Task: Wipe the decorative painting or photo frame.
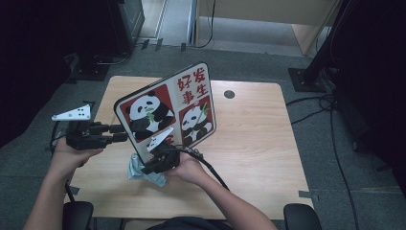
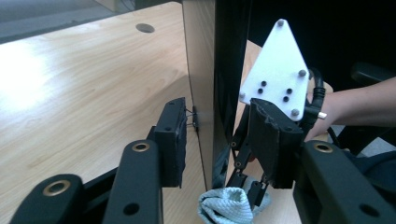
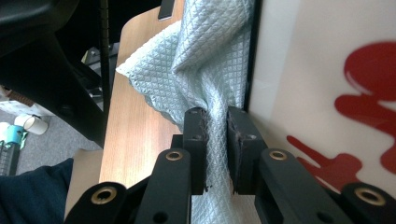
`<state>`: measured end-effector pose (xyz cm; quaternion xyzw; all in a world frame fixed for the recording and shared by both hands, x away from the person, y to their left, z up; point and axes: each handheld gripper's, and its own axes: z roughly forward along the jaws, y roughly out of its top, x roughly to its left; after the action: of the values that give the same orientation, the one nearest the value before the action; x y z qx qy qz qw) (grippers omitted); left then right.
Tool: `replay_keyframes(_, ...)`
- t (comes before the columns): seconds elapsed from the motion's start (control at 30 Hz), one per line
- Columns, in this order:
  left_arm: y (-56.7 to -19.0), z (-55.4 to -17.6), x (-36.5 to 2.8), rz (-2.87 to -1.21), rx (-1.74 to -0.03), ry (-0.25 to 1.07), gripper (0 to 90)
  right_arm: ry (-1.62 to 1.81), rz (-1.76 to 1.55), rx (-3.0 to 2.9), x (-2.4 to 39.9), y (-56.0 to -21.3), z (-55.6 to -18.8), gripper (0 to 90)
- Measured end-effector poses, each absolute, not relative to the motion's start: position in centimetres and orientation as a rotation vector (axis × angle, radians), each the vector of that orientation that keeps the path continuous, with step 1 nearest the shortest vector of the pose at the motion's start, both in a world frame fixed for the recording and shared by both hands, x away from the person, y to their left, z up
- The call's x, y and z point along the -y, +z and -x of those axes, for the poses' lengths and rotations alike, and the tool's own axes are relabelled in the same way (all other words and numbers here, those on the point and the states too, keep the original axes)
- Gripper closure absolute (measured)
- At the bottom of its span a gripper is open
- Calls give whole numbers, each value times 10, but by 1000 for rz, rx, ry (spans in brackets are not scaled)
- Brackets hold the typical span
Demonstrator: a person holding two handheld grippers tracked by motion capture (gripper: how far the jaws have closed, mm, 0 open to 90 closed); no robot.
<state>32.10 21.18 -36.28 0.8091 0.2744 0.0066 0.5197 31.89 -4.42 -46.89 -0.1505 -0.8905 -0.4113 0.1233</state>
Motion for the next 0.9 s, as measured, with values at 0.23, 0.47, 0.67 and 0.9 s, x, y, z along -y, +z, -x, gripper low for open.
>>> replay_keyframes(0.23, -367, -325, -203, -1941, -654, -3, 603, -1185, 420, 2589, 45, -477, -320, 797)
replay_keyframes(0.47, -370, -327, -199, -1929, -644, 7, 654, -1197, 415, 2581, 53, -479, -319, 797)
replay_keyframes(0.67, -370, -330, -195, -1936, -638, 10, 706, -1196, 424, 2583, 59, -473, -318, 797)
replay_keyframes(0.9, -370, -331, -195, -1932, -630, 5, 731, -1209, 423, 2587, 70, -462, -319, 797)
